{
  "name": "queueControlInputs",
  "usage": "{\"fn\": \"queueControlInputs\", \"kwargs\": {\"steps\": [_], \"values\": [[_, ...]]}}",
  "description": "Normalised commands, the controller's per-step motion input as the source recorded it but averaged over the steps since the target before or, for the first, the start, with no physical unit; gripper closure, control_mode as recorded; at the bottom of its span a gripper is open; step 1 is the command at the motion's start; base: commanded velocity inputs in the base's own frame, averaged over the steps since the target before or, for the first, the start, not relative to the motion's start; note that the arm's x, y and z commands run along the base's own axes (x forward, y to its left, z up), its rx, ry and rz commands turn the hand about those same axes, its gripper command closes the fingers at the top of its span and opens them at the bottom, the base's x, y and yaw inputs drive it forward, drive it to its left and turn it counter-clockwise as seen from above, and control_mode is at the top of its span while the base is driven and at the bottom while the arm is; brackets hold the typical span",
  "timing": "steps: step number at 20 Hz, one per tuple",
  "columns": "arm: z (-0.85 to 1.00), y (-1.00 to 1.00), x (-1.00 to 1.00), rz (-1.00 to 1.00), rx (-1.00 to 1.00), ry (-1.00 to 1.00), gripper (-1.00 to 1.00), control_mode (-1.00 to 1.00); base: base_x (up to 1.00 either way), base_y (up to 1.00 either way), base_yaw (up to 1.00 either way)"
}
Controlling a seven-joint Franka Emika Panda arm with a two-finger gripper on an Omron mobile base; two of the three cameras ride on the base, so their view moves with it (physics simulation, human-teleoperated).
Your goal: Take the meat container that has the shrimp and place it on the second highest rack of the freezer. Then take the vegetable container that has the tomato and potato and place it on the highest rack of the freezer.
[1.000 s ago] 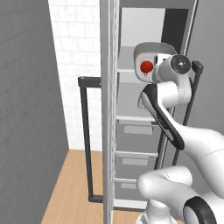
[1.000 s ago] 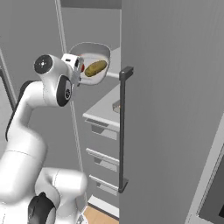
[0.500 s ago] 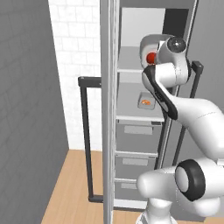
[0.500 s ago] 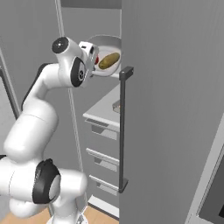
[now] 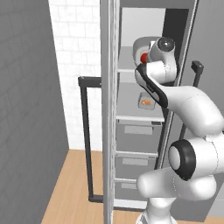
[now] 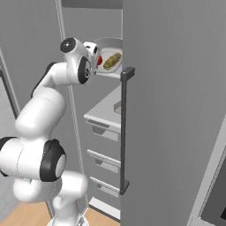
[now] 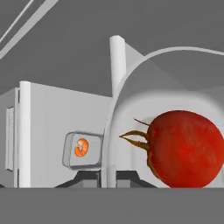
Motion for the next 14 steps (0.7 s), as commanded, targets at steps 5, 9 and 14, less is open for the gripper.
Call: {"fn": "queueControlInputs", "kwargs": {"steps": [5, 9, 14], "values": [[0.00, -0.15, 0.38, 0.02, 0.00, 0.00, 1.00, -1.00, 0.00, 0.00, 0.00], [0.00, -0.31, 0.73, 0.00, 0.00, 0.00, 1.00, -1.00, 0.00, 0.00, 0.00], [0.00, -0.14, 0.94, 0.00, 0.00, 0.00, 1.00, -1.00, 0.00, 0.00, 0.00]]}}
